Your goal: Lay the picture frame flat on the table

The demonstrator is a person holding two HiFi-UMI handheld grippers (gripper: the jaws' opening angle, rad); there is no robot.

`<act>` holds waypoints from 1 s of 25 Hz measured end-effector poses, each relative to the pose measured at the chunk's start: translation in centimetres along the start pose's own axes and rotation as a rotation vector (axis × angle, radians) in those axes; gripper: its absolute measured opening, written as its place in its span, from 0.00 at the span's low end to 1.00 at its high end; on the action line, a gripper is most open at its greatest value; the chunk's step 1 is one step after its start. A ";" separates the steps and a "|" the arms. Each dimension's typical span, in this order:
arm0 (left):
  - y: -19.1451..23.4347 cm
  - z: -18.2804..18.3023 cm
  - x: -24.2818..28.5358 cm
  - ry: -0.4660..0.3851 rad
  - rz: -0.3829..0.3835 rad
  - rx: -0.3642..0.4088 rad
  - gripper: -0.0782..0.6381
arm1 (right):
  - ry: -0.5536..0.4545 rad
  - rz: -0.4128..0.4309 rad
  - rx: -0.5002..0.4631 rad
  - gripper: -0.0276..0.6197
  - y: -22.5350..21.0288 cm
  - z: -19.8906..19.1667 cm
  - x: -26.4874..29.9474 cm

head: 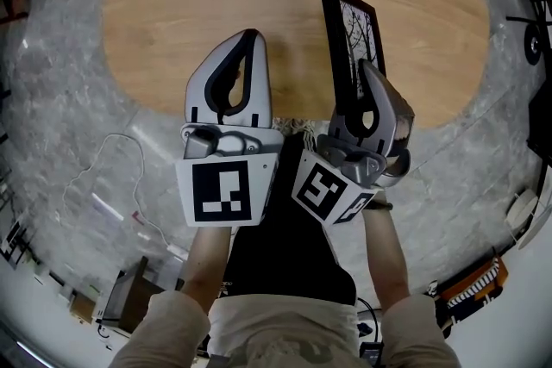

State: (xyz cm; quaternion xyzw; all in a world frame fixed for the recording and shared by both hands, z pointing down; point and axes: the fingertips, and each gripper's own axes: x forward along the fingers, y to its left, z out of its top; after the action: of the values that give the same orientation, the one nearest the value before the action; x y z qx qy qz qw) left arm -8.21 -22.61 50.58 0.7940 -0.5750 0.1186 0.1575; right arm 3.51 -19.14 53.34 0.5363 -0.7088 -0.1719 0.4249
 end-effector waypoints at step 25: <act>2.0 -2.4 -0.6 0.071 0.067 -0.019 0.12 | 0.214 0.170 -0.620 0.07 9.7 -9.2 8.4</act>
State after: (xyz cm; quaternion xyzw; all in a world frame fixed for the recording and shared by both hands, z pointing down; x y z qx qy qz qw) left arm -10.26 -21.75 52.82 0.7681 -0.5965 0.1463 0.1811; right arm 4.24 -21.22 69.01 0.3356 -0.6163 -0.2858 0.6525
